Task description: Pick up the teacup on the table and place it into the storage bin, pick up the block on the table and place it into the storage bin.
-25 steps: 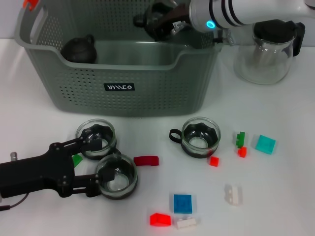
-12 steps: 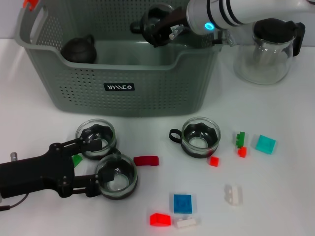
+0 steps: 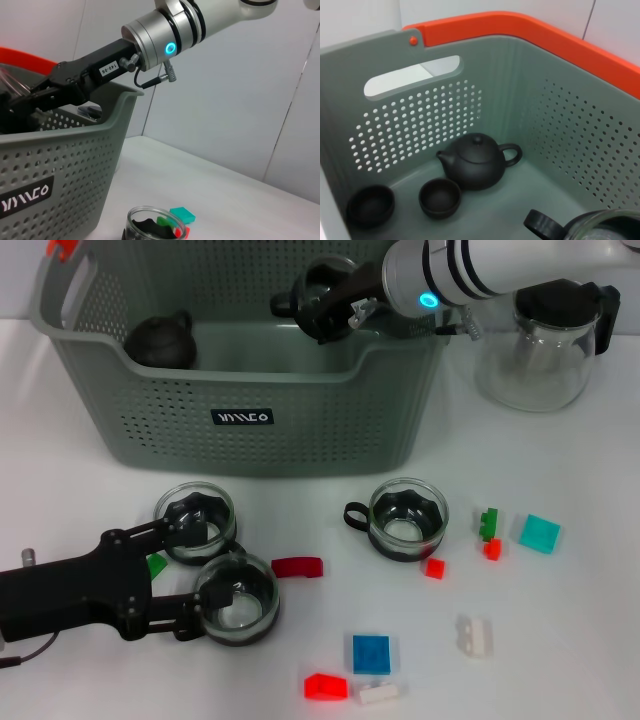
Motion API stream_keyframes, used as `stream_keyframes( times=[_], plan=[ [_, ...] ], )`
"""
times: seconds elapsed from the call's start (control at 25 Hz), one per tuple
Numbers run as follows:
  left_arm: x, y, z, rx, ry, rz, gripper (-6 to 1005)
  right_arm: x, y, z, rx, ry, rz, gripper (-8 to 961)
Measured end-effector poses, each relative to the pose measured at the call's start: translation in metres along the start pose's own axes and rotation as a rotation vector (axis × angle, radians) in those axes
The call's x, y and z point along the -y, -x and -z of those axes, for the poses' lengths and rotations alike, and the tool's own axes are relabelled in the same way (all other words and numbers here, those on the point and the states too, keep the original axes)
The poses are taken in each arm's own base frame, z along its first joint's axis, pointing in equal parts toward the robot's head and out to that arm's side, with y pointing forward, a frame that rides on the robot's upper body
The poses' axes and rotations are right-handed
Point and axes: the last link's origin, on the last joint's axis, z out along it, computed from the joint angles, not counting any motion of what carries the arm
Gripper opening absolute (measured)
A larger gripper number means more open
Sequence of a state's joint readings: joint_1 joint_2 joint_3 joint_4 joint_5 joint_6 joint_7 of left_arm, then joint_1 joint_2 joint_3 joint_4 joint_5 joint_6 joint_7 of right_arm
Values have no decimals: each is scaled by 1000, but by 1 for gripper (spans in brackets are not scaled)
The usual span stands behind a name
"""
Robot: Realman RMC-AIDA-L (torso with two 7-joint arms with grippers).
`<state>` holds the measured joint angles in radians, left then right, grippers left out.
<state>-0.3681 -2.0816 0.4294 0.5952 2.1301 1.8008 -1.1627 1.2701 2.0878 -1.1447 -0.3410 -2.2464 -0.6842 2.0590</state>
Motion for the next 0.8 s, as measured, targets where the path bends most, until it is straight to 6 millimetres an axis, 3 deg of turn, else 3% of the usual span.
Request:
stream_keyframes(
  times=[0.36, 0.8],
  plan=[
    [0, 0, 0, -1, 0, -6, 873, 0, 0, 0, -1, -3, 2, 60],
    [0, 0, -1, -6, -1, -7, 872, 13, 3, 9, 47, -29, -66, 326]
  ],
)
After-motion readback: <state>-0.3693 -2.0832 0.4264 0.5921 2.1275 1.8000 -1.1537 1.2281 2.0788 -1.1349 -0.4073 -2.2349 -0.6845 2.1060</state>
